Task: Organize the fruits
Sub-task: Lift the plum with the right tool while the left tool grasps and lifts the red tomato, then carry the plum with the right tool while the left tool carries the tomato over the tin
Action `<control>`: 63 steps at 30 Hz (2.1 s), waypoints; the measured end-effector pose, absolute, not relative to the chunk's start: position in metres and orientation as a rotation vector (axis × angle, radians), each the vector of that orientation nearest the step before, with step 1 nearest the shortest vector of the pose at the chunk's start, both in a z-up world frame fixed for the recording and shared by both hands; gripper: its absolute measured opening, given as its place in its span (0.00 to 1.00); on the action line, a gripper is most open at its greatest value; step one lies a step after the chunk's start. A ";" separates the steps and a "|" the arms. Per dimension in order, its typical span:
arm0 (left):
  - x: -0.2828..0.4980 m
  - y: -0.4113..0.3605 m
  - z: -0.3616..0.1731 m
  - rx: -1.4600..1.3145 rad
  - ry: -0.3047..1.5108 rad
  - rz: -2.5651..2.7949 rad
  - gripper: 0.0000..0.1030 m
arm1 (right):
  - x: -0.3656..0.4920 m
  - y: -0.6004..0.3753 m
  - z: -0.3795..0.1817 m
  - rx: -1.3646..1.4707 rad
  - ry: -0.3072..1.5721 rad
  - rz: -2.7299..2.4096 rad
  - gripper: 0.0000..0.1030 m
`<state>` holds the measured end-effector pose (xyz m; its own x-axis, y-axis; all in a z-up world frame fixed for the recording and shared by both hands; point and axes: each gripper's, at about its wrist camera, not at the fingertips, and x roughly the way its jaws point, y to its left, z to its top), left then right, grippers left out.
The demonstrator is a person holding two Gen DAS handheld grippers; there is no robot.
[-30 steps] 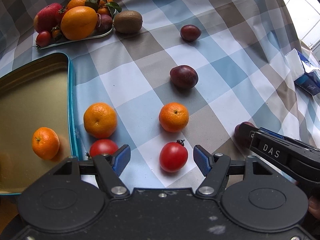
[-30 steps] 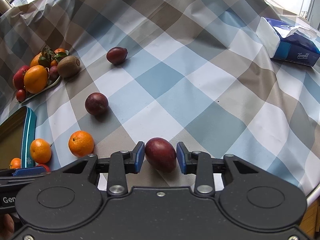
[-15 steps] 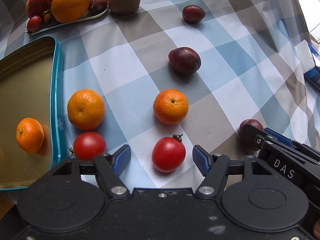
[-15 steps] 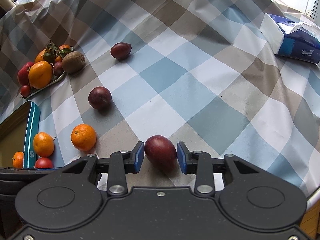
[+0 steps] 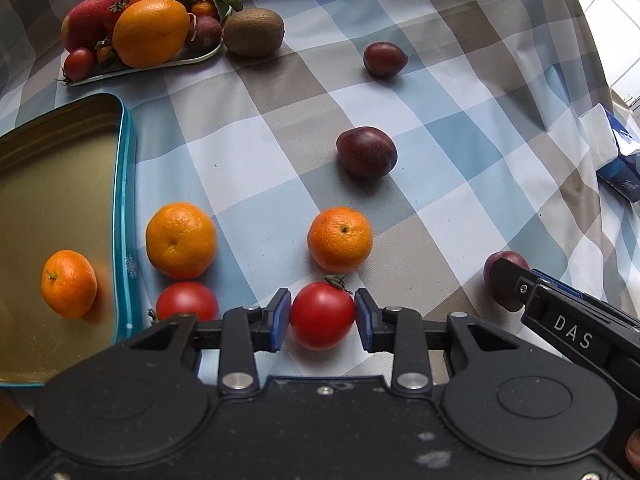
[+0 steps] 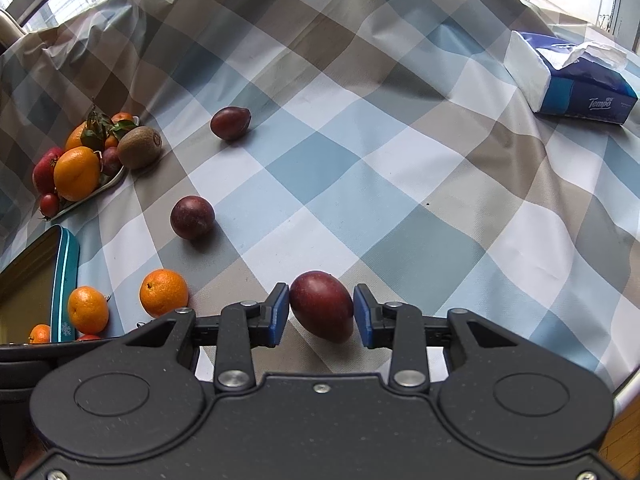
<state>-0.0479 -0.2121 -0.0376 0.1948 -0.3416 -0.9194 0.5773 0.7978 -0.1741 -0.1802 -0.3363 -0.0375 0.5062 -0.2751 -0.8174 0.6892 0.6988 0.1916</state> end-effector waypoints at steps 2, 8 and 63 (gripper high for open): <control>-0.049 -0.210 -0.034 0.226 1.199 -0.652 0.32 | -0.180 -0.337 -0.038 0.543 0.856 -0.617 0.43; -0.049 -0.202 -0.025 0.213 1.166 -0.631 0.32 | -0.179 -0.336 -0.038 0.538 0.860 -0.618 0.43; 0.001 -0.065 0.003 0.016 1.061 -0.343 0.32 | -0.112 -0.259 -0.017 0.377 0.810 -0.408 0.43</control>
<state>0.0007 -0.0650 0.0031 0.4405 -0.2680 -0.8568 0.2837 0.9470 -0.1503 -0.1122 -0.2592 -0.0175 0.6208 -0.2044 -0.7568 0.4860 0.8578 0.1670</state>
